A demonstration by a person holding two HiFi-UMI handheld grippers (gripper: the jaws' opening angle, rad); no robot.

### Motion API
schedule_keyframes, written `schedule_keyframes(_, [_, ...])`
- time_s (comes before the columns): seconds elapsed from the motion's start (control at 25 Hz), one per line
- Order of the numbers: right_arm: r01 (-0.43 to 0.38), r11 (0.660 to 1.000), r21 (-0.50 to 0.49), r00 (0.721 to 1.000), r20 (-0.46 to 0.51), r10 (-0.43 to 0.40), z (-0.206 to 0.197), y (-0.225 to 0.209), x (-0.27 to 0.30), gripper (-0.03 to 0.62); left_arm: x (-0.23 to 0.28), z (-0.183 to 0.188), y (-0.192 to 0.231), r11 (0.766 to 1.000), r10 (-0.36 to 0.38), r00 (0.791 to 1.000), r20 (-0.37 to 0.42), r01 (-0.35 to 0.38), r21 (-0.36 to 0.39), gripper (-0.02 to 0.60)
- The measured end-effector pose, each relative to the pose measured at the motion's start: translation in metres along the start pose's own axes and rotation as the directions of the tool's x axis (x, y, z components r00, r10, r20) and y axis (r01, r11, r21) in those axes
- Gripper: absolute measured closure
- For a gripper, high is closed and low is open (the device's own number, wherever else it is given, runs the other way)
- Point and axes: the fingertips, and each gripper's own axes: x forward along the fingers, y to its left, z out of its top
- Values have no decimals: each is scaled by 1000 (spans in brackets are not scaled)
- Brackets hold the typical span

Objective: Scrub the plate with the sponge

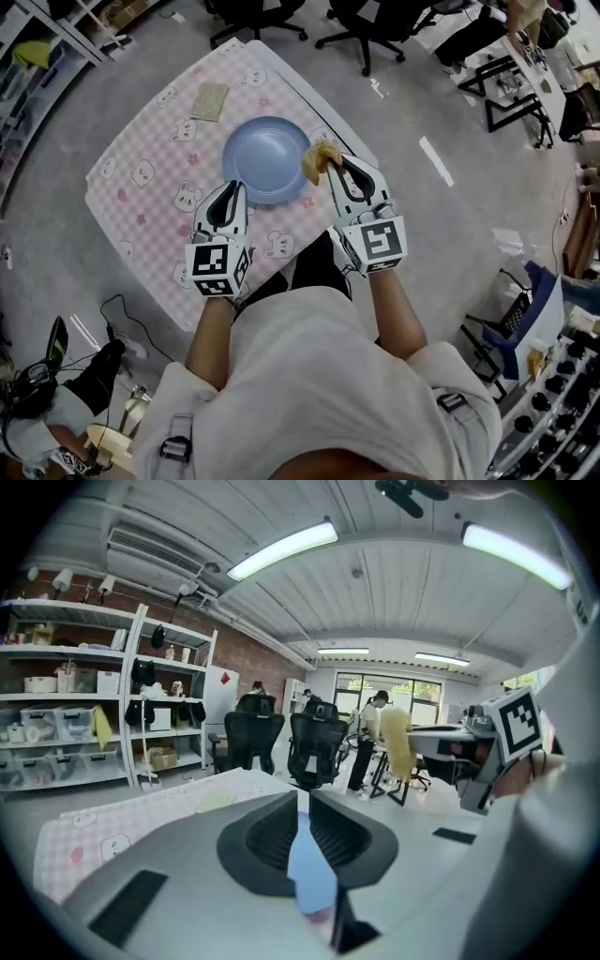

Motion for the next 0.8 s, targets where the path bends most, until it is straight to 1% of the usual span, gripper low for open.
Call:
schedule_keyframes(0.08, [-74, 997, -6, 997, -9, 74, -4, -12, 29, 549, 16, -8, 14, 997, 69, 997, -34, -69, -20, 531])
schedule_keyframes(0.16, [-161, 987, -6, 987, -27, 161, -11, -20, 58, 549, 28, -18, 28, 988, 145, 986, -78, -149, -47, 531])
schedule_keyframes(0.24, [-250, 968, -10, 967, -46, 250, -16, -27, 85, 549, 35, -26, 38, 970, 214, 970, -113, -225, -94, 532])
schedule_keyframes(0.36, [-370, 929, -28, 928, -65, 367, -23, -33, 123, 549, 40, -40, 52, 931, 295, 943, -154, -320, -177, 532])
schedule_keyframes(0.4, [-410, 911, -39, 910, -76, 407, -27, -32, 135, 549, 40, -46, 55, 916, 319, 932, -170, -349, -199, 532])
schedule_keyframes(0.52, [-538, 841, -62, 841, -112, 530, -44, -22, 160, 549, 39, -71, 59, 863, 375, 899, -227, -428, -269, 532])
schedule_keyframes(0.6, [-585, 808, -65, 808, -132, 574, -55, -14, 171, 549, 41, -93, 60, 830, 379, 889, -259, -450, -330, 532])
schedule_keyframes(0.64, [-604, 795, -62, 794, -141, 592, -60, -10, 176, 549, 42, -105, 61, 808, 377, 885, -274, -458, -370, 532])
schedule_keyframes(0.68, [-624, 779, -60, 777, -153, 611, -65, -5, 180, 549, 42, -116, 60, 782, 375, 881, -290, -468, -412, 532])
schedule_keyframes(0.8, [-686, 725, -63, 720, -200, 664, -77, 14, 189, 549, 40, -145, 53, 696, 373, 867, -331, -498, -517, 532])
